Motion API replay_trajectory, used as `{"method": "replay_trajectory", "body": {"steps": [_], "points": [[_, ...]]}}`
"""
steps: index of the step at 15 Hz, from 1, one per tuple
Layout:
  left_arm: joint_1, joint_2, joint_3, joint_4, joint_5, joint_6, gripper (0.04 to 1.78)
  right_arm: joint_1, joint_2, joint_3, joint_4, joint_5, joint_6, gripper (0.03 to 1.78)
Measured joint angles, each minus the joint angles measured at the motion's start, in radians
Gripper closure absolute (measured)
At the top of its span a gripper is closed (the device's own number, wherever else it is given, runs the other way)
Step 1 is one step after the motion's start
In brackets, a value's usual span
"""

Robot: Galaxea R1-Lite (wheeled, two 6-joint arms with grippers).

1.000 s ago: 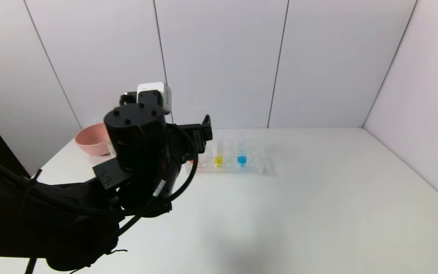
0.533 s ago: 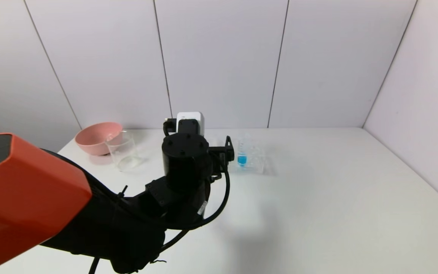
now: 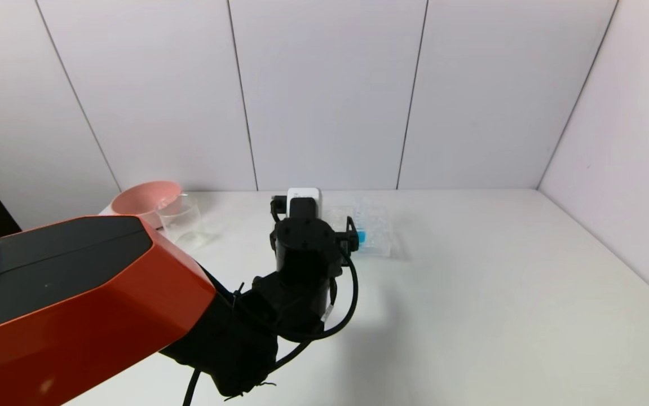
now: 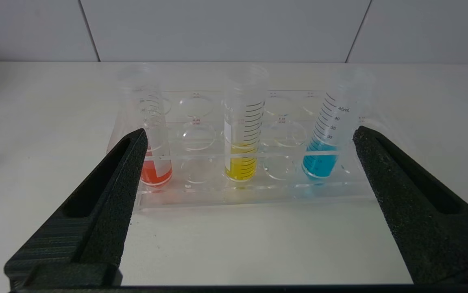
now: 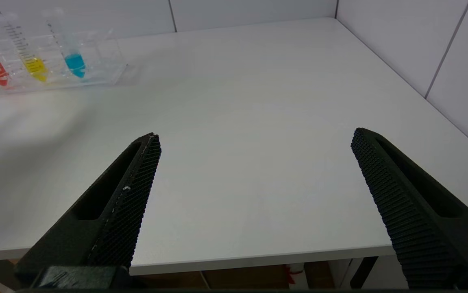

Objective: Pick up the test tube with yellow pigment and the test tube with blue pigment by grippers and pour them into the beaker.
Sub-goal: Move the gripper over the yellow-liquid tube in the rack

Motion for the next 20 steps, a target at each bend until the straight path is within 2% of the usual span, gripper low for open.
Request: {"method": "replay_trajectory", "body": {"steps": [8,20], "points": [[0.075,0.1,-0.119,0.017,-0.01,0.004,0.06,0.0,0.0,0.0,0.0,0.0,0.0,0.1],[0.109,0.189,-0.253,0.069,-0.007,0.006,0.06,0.0,0.0,0.0,0.0,0.0,0.0,0.1]]}}
